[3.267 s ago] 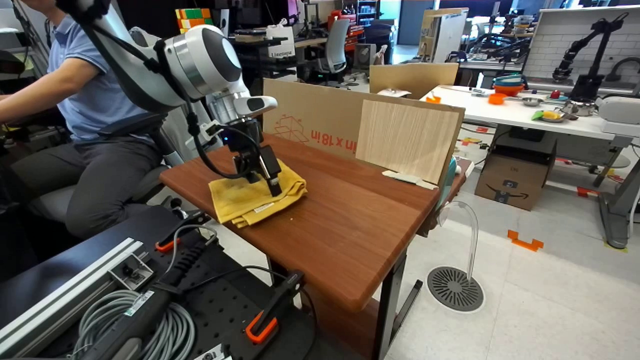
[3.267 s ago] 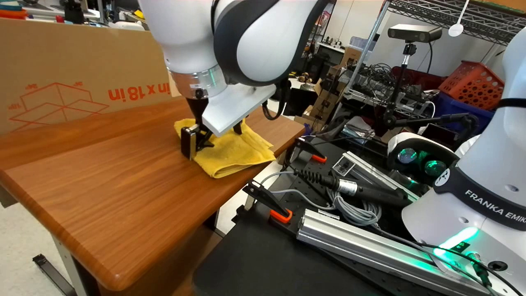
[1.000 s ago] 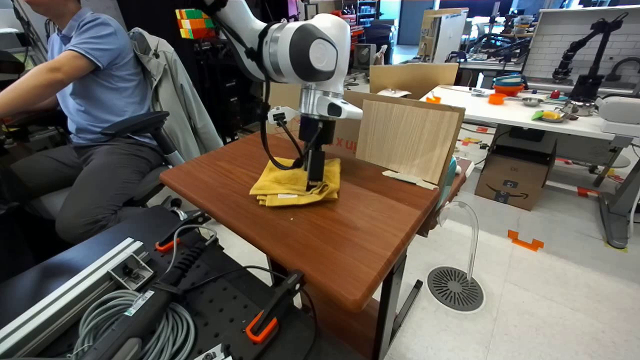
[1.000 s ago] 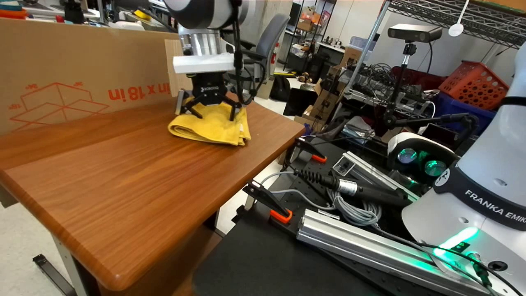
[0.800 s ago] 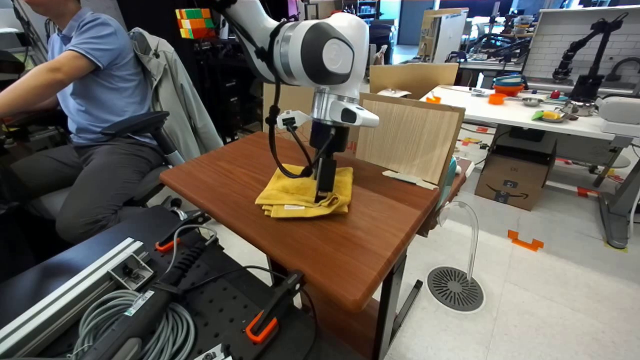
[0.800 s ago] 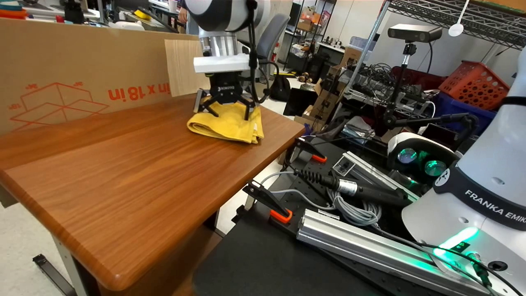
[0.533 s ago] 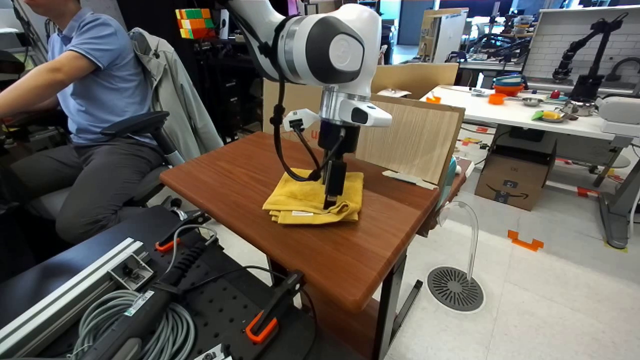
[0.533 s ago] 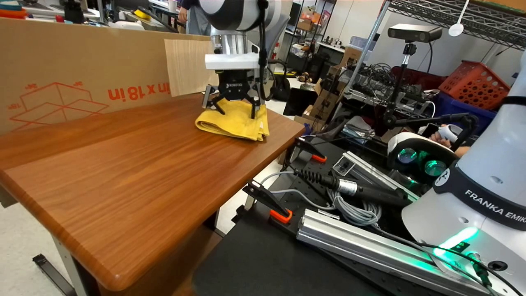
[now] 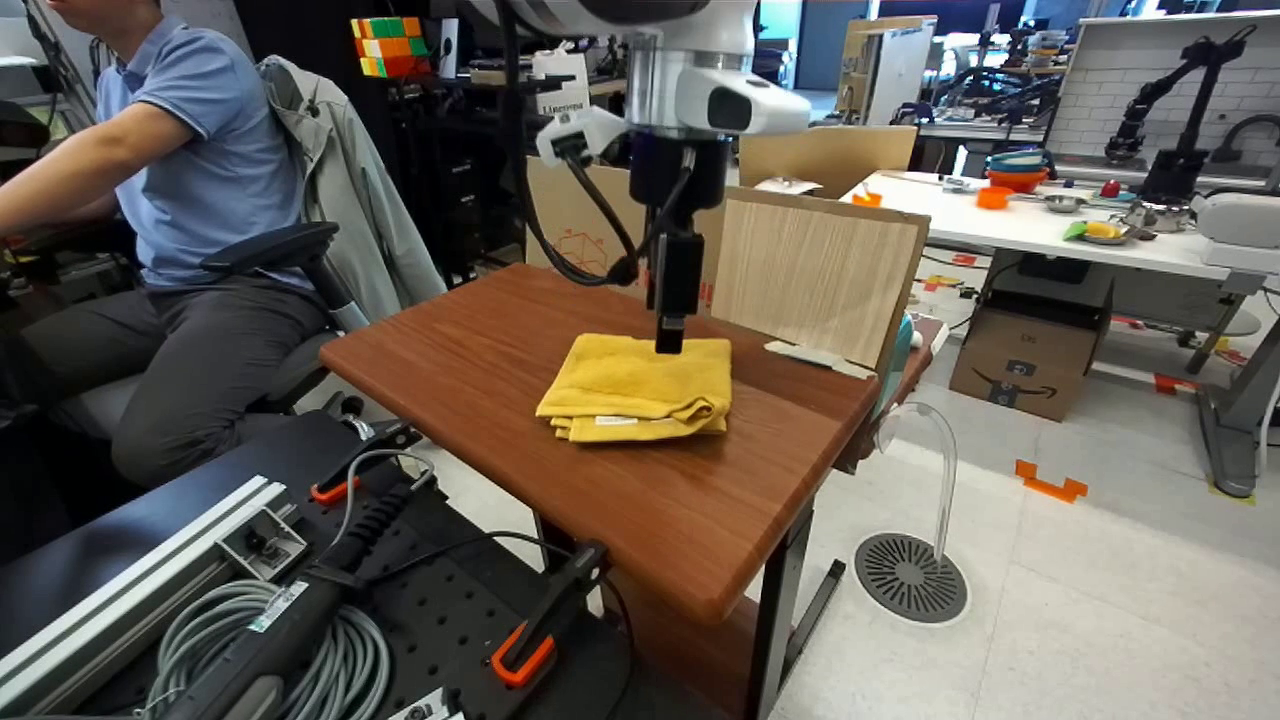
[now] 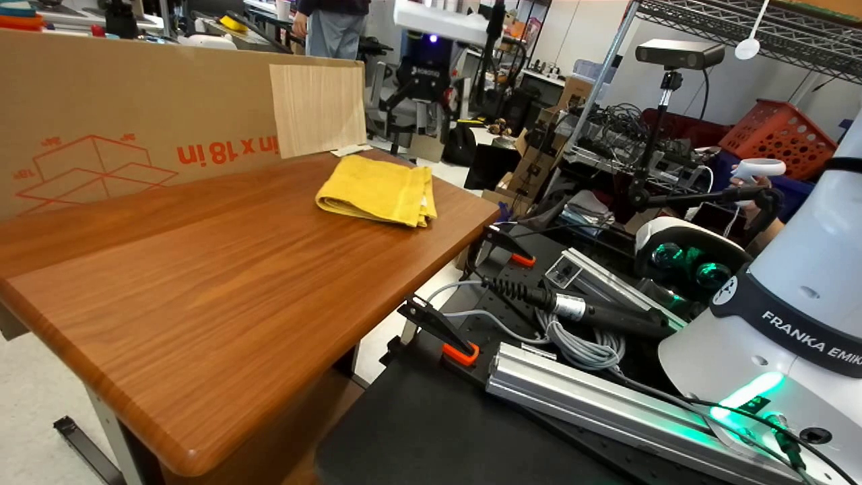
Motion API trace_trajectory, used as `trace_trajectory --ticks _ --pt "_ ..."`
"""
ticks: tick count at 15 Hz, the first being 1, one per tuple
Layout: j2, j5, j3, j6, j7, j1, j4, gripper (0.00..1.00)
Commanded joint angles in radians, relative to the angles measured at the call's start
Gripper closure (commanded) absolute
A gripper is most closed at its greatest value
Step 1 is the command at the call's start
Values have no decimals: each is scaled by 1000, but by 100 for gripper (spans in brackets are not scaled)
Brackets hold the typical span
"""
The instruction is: Use the towel to wipe the table
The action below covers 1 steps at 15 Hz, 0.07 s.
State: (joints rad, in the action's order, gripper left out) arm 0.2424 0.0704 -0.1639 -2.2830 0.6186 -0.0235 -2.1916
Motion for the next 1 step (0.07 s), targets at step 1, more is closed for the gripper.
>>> trace_trajectory --ticks 1 --pt "-31 -5 16 24 -5 25 -14 0"
